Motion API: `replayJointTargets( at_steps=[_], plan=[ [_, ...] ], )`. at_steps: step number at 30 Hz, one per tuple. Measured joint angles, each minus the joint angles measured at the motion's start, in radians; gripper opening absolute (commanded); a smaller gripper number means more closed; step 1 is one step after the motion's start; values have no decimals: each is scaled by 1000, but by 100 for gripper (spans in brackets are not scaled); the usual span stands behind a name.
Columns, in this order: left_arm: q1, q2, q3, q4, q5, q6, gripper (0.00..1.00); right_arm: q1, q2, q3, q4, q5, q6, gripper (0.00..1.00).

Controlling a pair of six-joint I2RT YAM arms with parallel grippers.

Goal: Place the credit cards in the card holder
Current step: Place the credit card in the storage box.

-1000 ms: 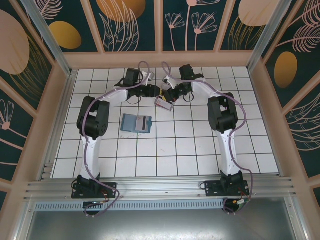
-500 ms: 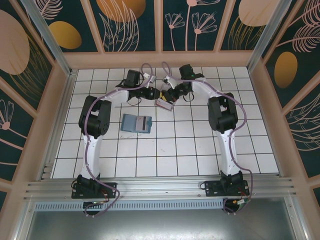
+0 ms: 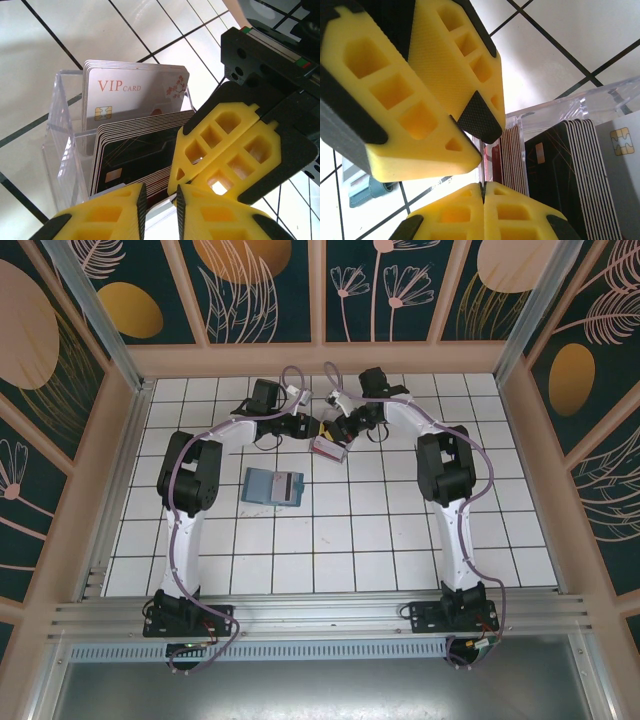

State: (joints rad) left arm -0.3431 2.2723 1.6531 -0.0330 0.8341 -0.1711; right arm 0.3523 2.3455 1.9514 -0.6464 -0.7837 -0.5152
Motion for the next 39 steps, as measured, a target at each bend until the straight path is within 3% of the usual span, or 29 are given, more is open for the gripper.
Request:
replayJointTargets(
  at_steps=[17,26,33,36,38,39],
  plan=[
    [5,0,-15,29,43,19,24,-12,14,25,-29,-32,2,6],
    [10,12,-16,32,57,41,16,-16,31,40,-48,-53,5,6],
    [11,19,-18,33,69,63,0,-22,44,45,-62,-63,21,6],
    [11,19,-18,34,72,63,0,-24,44,47,-65,-68,24,10],
    [11,19,-18,35,75,63,0,-24,44,47,-67,-73,35,27],
    [11,19,-19,33,82,63,0,-26,44,48,-66,-80,37,31]
  ],
)
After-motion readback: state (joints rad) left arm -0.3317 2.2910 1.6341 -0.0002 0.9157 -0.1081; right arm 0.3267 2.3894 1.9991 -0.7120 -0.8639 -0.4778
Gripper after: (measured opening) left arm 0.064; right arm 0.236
